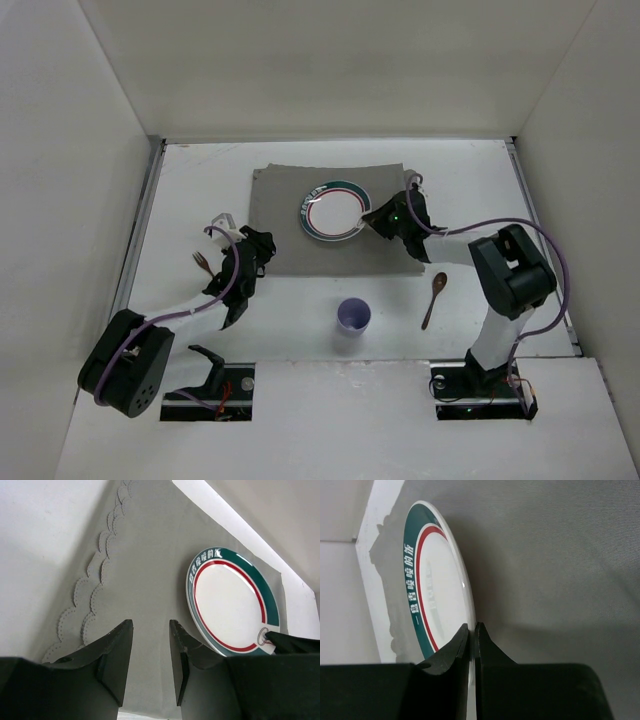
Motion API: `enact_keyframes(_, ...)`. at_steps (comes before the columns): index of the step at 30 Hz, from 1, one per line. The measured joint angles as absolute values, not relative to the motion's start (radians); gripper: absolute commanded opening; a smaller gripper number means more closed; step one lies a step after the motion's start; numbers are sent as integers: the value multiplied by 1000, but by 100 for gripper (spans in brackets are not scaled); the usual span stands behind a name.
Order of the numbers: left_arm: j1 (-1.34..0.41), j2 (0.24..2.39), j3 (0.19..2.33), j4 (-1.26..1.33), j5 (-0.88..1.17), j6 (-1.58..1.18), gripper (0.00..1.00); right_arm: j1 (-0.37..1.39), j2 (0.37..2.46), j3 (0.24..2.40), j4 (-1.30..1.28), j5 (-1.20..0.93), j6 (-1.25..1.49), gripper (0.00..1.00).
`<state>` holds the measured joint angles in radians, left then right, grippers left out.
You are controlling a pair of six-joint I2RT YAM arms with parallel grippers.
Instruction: Set the dinner table for one person
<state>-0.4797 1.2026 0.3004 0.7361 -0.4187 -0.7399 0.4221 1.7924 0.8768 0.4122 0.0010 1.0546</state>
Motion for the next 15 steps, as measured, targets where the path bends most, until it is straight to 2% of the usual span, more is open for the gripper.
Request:
enact_keyframes(2,-478,1203,300,736,-419,-740,32,422,1807,880,411,-2,1063,11)
enact_keyframes(10,-478,1208,300,737,-415,-741,32,420,1829,897,345,-15,1082,55)
enact_keyframes(15,-478,1209,300,737,-413,-742,33,424,1720,880,225,20,1000,65)
